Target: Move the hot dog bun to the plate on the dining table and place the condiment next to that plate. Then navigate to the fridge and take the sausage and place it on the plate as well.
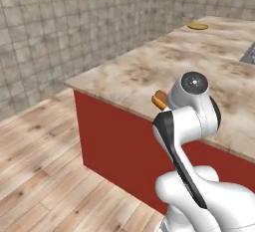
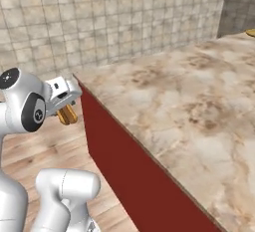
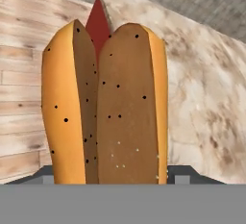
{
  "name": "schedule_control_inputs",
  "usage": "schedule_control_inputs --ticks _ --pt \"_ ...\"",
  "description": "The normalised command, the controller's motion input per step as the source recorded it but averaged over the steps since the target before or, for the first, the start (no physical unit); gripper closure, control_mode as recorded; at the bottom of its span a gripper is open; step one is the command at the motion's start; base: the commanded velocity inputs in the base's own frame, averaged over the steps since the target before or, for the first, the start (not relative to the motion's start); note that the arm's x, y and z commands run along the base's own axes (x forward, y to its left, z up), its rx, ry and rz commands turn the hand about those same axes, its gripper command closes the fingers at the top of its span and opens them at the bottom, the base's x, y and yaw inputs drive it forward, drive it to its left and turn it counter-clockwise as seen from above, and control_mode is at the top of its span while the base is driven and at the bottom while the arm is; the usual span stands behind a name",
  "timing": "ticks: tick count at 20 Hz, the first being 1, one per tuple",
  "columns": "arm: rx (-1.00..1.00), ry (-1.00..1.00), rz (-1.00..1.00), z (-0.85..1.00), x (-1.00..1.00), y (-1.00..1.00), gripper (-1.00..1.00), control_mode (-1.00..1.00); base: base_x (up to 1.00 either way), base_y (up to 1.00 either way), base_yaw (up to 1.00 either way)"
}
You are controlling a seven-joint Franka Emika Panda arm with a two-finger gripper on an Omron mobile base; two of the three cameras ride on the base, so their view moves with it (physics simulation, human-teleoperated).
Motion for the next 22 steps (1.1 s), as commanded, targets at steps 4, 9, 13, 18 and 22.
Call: schedule_control_inputs --ticks 4,9,13,18,22 --pt "0.00 0.00 0.00 0.00 0.00 0.00 1.00 1.00 0.52 1.00 -0.31" --pt "0.00 0.00 0.00 0.00 0.00 0.00 1.00 1.00 0.51 1.00 -0.31" --pt "0.00 0.00 0.00 0.00 0.00 0.00 1.00 1.00 0.52 1.00 -0.31" --pt "0.00 0.00 0.00 0.00 0.00 0.00 1.00 1.00 0.52 1.00 -0.32" --pt "0.00 0.00 0.00 0.00 0.00 0.00 1.00 1.00 0.52 1.00 -0.32"
